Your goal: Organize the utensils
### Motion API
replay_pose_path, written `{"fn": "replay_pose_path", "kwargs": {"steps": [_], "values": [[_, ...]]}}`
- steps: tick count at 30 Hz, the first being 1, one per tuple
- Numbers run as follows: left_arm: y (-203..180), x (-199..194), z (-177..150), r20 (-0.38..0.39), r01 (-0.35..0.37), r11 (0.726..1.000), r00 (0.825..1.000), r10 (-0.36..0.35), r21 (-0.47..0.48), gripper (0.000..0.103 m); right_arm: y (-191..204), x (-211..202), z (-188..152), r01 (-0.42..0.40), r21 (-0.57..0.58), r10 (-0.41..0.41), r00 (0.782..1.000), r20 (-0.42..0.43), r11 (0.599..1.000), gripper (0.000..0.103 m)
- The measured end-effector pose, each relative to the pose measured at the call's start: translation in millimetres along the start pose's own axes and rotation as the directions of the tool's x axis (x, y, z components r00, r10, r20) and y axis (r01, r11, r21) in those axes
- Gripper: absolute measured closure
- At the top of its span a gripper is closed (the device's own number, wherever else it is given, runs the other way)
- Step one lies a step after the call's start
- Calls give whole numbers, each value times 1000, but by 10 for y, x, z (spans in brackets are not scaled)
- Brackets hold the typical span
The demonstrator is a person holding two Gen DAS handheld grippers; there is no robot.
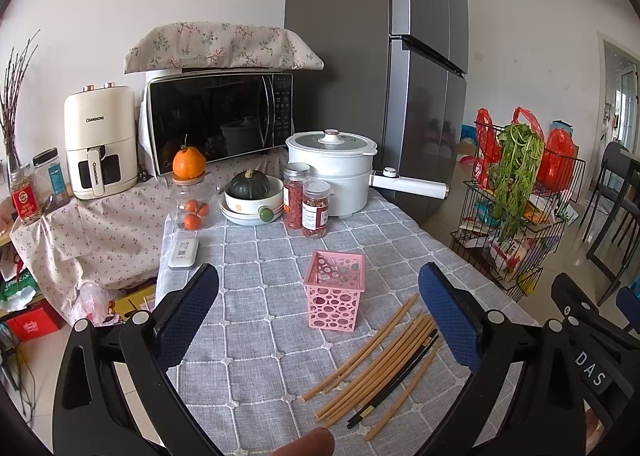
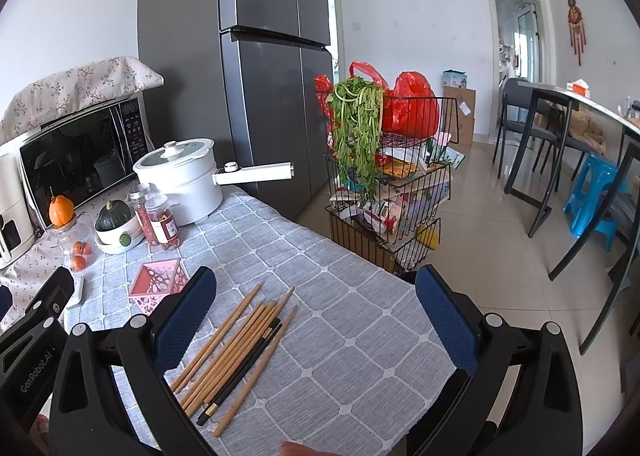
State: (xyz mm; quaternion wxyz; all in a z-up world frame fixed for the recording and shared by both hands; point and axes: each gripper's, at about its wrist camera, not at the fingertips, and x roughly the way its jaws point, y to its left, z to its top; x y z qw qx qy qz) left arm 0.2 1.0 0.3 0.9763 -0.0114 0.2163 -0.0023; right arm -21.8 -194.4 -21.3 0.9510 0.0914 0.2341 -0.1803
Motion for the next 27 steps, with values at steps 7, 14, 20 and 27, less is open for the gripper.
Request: {"fn": "replay_pose_path", "kwargs": {"steps": [7,14,20,27], "values": [[1,1,1,-2,-1,1000,1000,1,-1,7,1,-7,-8,1,0,-1,1000,0,1000,6],[1,4,1,-3,0,1000,1000,0,0,7,-7,-2,-11,0,0,0,1000,-5,1000,6],[0,4,1,-4,0,1000,1000,0,-1,7,-5,2,-24,1,1,-1,1000,-7,1000,6],[2,5,2,-5,1,1000,1000,-1,-1,7,-4,0,-26,1,2,-1,1000,-7,1000,6]]}}
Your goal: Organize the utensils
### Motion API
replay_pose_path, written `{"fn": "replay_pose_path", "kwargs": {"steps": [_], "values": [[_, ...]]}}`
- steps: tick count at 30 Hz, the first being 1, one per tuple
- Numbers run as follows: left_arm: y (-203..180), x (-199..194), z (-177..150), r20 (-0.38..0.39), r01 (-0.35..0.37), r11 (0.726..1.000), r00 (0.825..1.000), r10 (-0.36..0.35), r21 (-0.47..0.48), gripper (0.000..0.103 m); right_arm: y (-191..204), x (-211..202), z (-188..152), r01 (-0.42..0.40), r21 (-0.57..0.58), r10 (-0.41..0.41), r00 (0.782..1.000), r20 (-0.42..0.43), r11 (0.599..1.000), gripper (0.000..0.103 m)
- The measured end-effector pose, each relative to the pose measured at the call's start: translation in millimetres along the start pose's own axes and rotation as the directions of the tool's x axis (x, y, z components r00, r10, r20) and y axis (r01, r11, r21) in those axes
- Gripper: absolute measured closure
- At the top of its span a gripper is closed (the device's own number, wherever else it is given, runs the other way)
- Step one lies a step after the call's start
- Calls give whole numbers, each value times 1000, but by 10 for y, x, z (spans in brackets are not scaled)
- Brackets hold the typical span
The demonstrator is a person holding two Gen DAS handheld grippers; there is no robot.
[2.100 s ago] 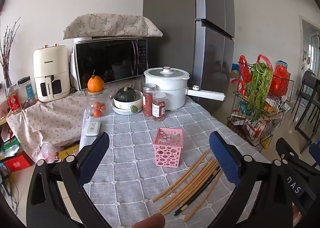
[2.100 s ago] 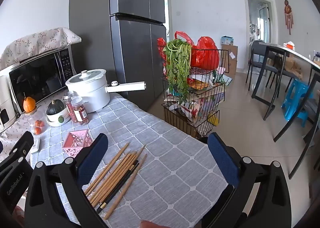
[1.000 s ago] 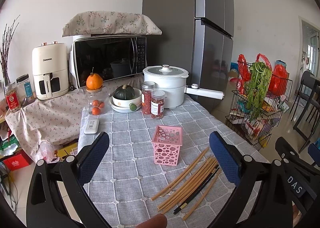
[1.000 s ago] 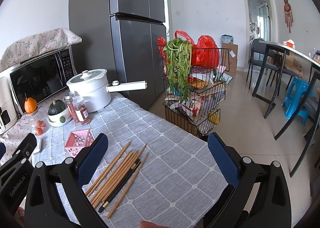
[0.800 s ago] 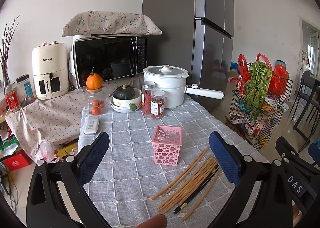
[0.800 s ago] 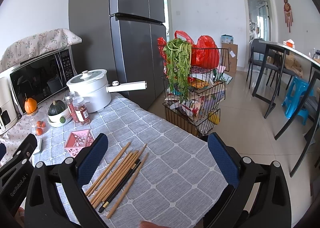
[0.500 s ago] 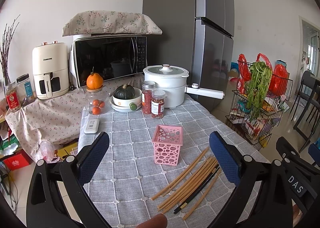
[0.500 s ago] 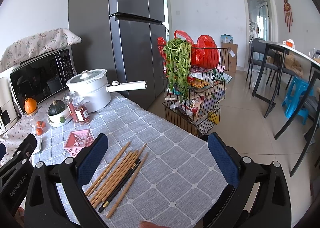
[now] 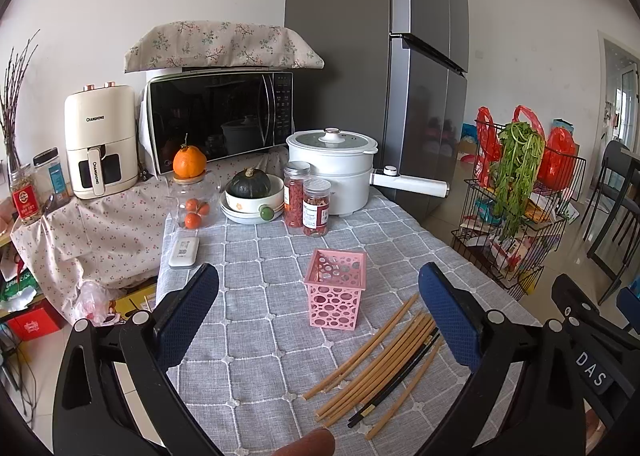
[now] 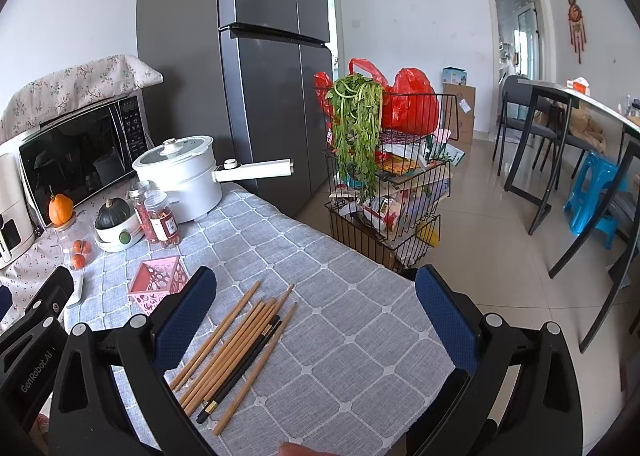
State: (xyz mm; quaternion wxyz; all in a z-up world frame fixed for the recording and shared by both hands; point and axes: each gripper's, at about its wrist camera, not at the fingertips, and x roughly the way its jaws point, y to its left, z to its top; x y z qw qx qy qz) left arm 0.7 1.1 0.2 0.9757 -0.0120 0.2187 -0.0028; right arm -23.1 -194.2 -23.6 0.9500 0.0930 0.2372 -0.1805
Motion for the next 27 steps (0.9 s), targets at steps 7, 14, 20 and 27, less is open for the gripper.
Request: {"fn": "replay_pose_path", "kwargs": {"steps": [7,14,20,27], "values": [[-2,2,0,-1,-1,1000,1000,1,1,7,0,-1,-1,0,-1,0,1000,-1,1000,6],[-2,2,1,-2,-1,1000,1000,1,2,7,6,-1,1,2,-1,-2,1000,-1,1000,6],[-2,3,1,-3,-1,1000,1000,1,3,7,5,-7,-19,2,-2,-2,1000,-3,1000,6],[-3,4,1,-4,-1,1000,1000,1,3,7,-12,-13,-34,4,1,-4,1000,-7,1000,6]]}}
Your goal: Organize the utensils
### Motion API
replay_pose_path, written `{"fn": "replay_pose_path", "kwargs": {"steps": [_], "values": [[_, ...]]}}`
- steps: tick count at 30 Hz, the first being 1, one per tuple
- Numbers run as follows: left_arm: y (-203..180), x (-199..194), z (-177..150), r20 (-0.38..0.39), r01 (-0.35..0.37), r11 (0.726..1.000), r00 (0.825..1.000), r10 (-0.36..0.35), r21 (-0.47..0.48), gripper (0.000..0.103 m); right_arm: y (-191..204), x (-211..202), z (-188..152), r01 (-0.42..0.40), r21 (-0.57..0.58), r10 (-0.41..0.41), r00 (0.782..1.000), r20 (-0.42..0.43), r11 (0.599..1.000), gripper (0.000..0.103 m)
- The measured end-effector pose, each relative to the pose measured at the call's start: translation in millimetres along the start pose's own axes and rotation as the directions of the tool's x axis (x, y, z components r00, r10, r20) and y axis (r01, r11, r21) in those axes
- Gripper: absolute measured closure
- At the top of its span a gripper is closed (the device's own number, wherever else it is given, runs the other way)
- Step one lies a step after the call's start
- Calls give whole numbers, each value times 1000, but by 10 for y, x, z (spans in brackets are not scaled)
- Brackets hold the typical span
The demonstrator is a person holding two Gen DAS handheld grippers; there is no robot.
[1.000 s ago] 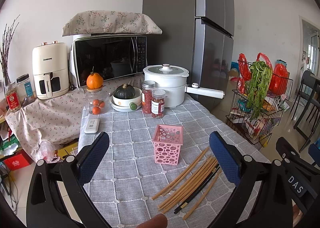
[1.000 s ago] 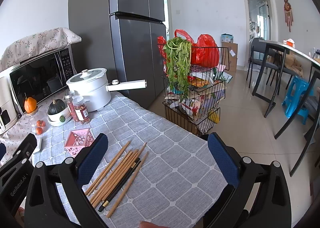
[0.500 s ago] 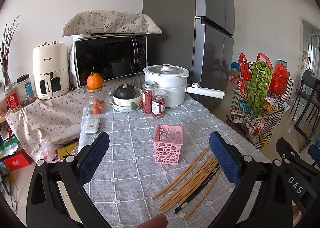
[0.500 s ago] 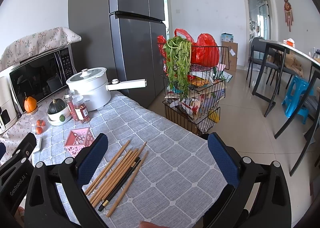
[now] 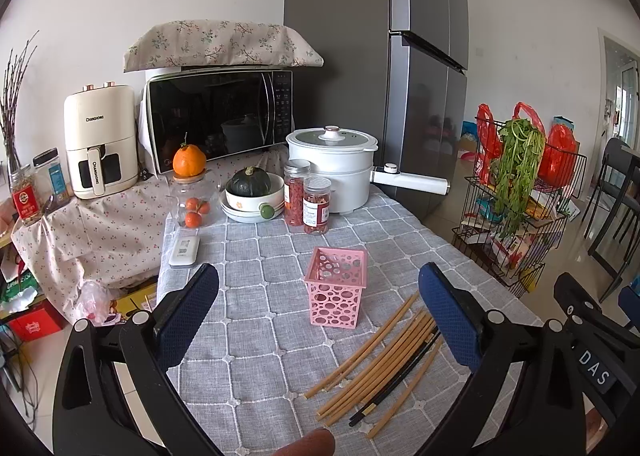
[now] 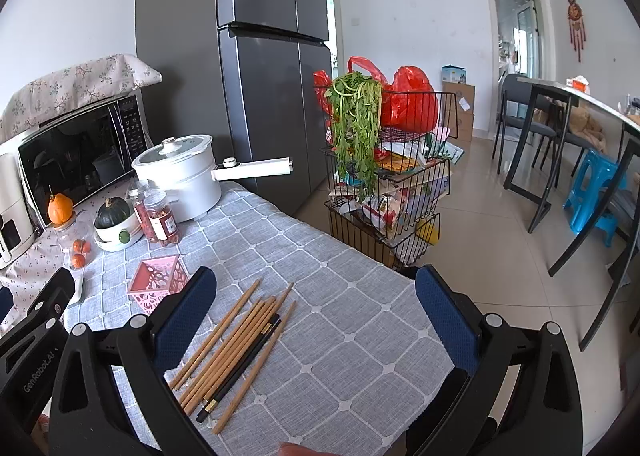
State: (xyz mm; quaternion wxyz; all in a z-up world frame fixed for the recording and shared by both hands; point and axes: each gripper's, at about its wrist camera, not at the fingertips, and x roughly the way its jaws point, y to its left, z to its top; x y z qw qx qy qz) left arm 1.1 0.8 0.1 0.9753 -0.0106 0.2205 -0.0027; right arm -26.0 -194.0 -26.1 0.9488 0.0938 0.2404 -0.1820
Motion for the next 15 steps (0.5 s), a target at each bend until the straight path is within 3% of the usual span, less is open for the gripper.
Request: {"fn": "replay_pose_path", "kwargs": {"steps": [9,11,13,15], "values": [[-2,5,-1,-3,0,1000,1000,0,3,7,-5,27,22,3,4,-3,1000,-8,1000,6],[-62,39,-129,-10,2,1000,1000,-2,7,7,-54,56,20,-8,24,8,1000,-22,1000,6],[-89,172,-231,-38,27,1000,999,-26,17,7,-145,128,12,-33,66,37,998,-54,997,6],[-102,326,-319,-118,116,993,987,-113,16,7,-289,299,-33,-71,124,87,988,-125,990,6]]}}
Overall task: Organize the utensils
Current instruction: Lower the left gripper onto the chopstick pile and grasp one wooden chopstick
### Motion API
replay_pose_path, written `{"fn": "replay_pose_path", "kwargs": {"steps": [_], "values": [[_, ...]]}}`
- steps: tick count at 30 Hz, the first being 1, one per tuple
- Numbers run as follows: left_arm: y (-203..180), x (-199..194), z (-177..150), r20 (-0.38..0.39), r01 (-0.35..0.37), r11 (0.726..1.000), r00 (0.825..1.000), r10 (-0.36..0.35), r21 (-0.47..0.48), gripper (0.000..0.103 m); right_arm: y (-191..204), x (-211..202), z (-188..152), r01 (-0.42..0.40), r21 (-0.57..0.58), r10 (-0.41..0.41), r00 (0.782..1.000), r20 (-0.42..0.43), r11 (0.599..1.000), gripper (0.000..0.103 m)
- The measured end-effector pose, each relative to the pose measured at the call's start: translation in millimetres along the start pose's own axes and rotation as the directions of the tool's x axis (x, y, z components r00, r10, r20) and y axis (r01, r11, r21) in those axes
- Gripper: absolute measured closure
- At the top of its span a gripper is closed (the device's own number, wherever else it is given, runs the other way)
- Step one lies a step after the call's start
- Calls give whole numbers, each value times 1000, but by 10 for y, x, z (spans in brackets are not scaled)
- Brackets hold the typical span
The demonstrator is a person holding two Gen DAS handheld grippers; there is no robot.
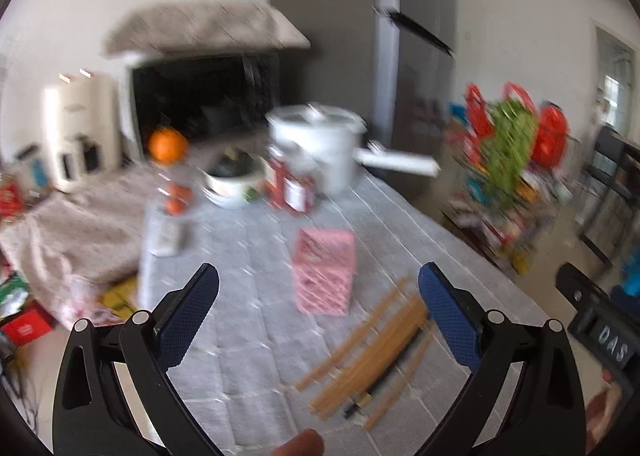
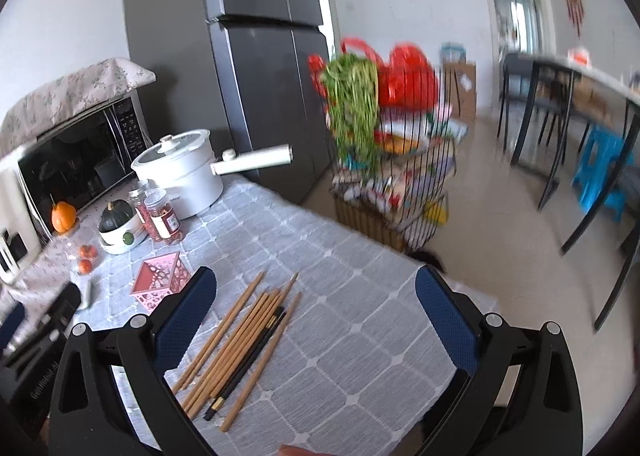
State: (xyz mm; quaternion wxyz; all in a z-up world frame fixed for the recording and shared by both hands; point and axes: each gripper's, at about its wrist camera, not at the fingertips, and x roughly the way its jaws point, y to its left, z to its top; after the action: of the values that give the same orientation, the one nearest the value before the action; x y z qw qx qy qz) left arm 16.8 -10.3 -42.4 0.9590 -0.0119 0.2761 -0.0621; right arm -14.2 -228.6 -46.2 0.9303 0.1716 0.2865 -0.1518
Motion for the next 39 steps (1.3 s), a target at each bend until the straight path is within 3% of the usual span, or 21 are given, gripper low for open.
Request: {"fn": "replay_pose_path", "kwargs": {"steps": [1,2,3,6,11,14,18,20,22,26,28,30,33,34,36,38,39], "values": [[34,71,-18,-24,26,1000,999,-26,-4,7,-74,84,0,-30,27,31,999,-42,999,6],[33,196,-63,-83,100,995,991,-102,-22,7,-194,200,-20,-90,74,97,990,-101,993,6],[31,238,-76,-101,126,992,987,-128,-29,7,-298,307,-41,-143,127,162,975,-152,981,6],[-74,437,-87,-174,211,977,962,-211,-21,7,-570,588,-133,-196,257,261,934,-246,946,6],[-432,909,141,-308,295,955,911,-275,18,7,-808,904,-209,-187,313,282,914,-291,931,6],[-722,1330,359,-396,366,931,854,-337,-3,7,-986,1113,-232,-195,398,341,877,-337,896,6],[-1053,2183,409,-612,344,938,735,-291,-34,10,-1143,1349,-256,-187,463,385,841,-380,867,6],[-1113,2506,361,-666,330,944,699,-260,-22,27,-1145,1416,-250,-185,454,384,833,-399,872,6],[-1123,2755,294,-703,315,949,676,-220,5,39,-1140,1487,-251,-190,448,389,825,-410,874,6],[-1100,3008,199,-727,297,953,665,-169,50,51,-1137,1631,-305,-180,444,390,808,-442,878,6],[-1120,3093,166,-725,295,952,673,-145,84,54,-1154,1695,-356,-167,446,386,799,-462,880,6],[-1137,3152,154,-730,293,951,671,-131,98,56,-1153,1745,-390,-159,450,387,790,-476,879,6],[-1135,3242,54,-742,272,955,664,-96,119,69,-1113,1774,-400,-153,437,376,789,-486,886,6],[-1133,3212,47,-731,261,954,679,-75,145,74,-1096,1777,-396,-147,428,366,791,-490,892,6],[-1098,3171,43,-728,246,958,683,-62,150,87,-1070,1796,-376,-135,417,350,793,-499,899,6],[-1002,3123,32,-727,249,961,681,-87,117,91,-1063,1813,-371,-122,420,341,796,-500,899,6],[-928,3044,26,-714,246,963,693,-97,108,91,-1051,1827,-367,-107,421,330,799,-503,901,6]]}}
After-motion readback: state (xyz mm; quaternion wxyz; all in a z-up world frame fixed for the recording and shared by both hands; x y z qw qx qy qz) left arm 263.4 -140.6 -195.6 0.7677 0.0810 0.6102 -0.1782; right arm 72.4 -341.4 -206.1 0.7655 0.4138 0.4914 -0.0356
